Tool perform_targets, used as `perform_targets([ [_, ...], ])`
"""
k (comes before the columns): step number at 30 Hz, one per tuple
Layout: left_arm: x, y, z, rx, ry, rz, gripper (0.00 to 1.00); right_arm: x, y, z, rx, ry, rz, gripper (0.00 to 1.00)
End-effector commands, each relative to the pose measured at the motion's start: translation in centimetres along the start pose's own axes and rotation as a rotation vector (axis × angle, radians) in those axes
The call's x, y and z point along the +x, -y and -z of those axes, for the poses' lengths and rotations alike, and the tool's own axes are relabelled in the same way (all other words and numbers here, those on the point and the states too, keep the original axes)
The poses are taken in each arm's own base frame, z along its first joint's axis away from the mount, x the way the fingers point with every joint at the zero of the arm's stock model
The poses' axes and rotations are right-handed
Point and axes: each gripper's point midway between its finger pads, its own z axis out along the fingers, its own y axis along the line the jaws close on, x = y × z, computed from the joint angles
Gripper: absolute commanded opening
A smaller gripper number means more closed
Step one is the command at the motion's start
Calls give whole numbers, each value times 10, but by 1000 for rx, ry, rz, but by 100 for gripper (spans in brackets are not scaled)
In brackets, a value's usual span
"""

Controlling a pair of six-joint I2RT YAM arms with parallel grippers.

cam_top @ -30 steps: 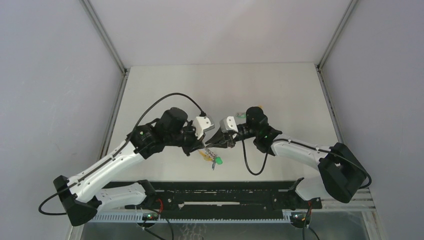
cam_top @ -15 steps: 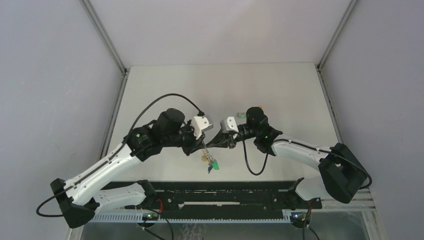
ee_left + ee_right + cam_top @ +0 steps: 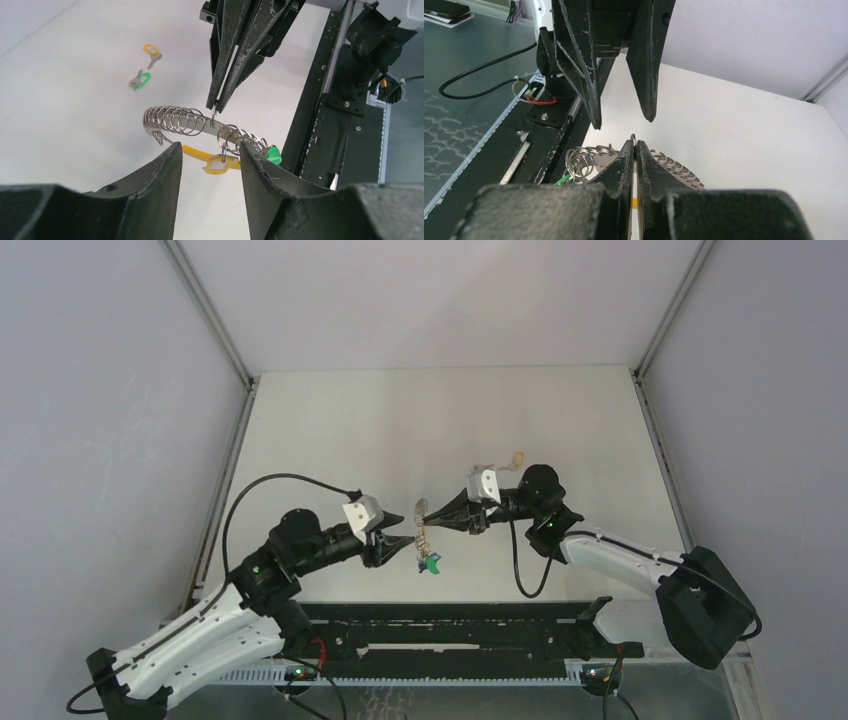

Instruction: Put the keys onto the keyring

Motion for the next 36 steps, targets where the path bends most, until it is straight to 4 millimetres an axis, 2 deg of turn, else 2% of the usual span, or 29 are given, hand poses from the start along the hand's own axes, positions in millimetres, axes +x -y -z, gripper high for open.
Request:
perform_targets([
  [1,-40,4,-6,27,181,-42,52,-34,6,3,43,86,74,0],
  [10,-39,-2,-17,11,267,-79,52,-44,0,8,45,120,104,0],
  [15,-40,1,-18,28,307,-107,49,-48,-3,9,34,126,117,0],
  [27,-38,16,-22,117,307,-125,31,-49,-6,10,23,129,124,0],
  [36,-34,14,-25,116,272,-114,27,-50,-7,11,20,130,130,0],
])
